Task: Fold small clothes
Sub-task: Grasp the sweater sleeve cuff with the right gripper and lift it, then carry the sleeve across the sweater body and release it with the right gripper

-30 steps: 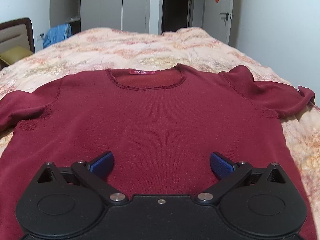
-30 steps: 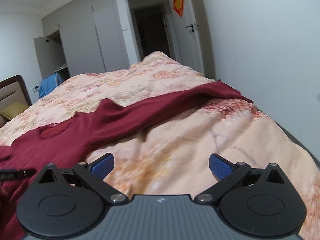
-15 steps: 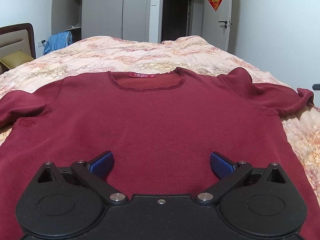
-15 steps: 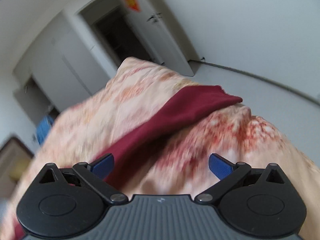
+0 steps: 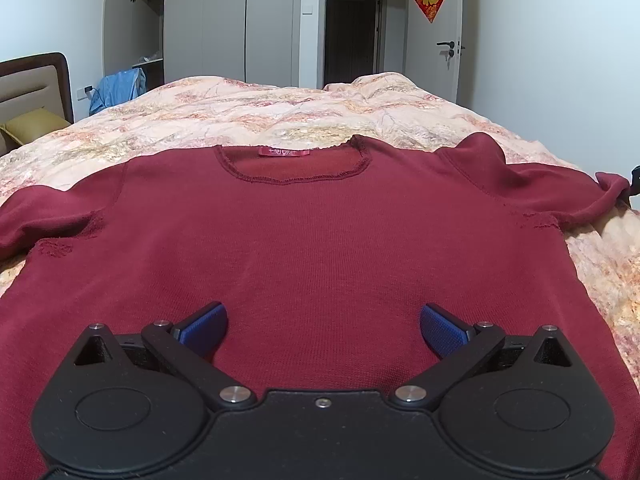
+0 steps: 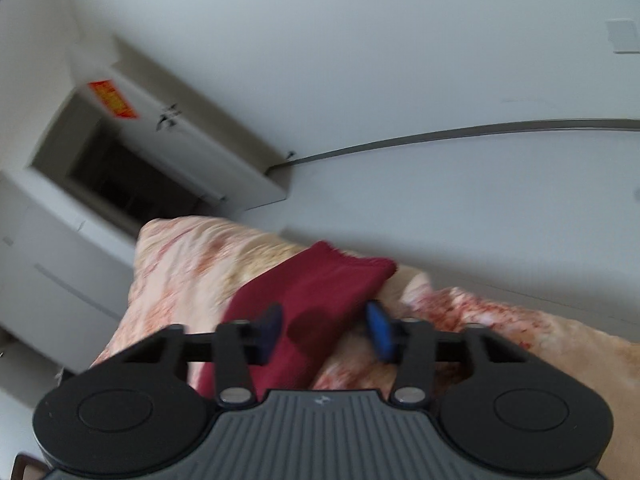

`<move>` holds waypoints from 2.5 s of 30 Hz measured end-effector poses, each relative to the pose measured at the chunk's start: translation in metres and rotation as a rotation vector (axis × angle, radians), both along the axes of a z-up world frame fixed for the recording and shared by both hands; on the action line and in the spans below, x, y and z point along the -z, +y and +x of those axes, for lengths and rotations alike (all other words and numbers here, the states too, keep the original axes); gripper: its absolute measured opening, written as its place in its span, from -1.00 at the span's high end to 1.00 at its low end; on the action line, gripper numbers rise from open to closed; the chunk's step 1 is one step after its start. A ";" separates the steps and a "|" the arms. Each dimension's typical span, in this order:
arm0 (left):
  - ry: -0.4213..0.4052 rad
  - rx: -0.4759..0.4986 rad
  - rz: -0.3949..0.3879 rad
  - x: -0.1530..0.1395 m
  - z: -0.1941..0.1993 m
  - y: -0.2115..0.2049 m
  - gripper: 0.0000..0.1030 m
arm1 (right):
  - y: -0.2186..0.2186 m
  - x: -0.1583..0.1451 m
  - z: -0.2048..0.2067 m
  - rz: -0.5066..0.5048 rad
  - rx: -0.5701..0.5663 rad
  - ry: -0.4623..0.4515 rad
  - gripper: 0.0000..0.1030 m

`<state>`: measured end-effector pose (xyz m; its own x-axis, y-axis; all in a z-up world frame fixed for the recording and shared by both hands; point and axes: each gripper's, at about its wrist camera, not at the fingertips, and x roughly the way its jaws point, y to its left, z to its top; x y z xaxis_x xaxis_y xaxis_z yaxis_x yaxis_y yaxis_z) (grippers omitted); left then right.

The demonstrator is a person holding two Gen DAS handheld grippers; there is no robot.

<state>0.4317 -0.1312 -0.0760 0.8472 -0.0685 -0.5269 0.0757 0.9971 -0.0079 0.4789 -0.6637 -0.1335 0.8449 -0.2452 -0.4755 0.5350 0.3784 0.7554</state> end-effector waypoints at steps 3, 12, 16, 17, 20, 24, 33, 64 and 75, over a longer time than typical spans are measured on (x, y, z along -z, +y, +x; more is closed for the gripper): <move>0.000 0.000 0.001 0.000 0.000 0.000 -0.99 | -0.003 0.003 0.006 0.011 0.010 -0.013 0.73; 0.000 0.000 0.002 0.000 0.000 0.000 -0.99 | 0.002 -0.051 -0.055 -0.208 0.030 -0.007 0.84; 0.001 0.000 0.001 0.000 0.000 0.000 -0.99 | -0.008 -0.041 -0.097 -0.127 0.042 0.041 0.84; 0.001 0.000 0.001 0.000 0.000 0.000 -0.99 | -0.009 -0.034 -0.102 -0.106 0.036 0.052 0.84; 0.003 0.001 -0.003 0.000 0.000 0.000 -0.99 | -0.005 -0.022 -0.105 -0.101 0.019 0.076 0.84; 0.029 0.005 -0.034 -0.007 0.003 0.005 -0.99 | 0.009 -0.032 -0.096 -0.175 0.010 0.088 0.84; 0.125 -0.007 -0.179 -0.047 0.007 0.034 -0.99 | 0.085 -0.118 -0.074 -0.613 -0.137 0.051 0.84; -0.016 -0.328 -0.238 -0.084 -0.013 0.173 -0.99 | 0.542 -0.078 0.011 -0.999 -1.157 -0.074 0.78; -0.043 -0.199 -0.263 -0.064 0.030 0.138 -0.99 | 0.451 -0.087 -0.027 -0.799 -1.199 -0.116 -0.86</move>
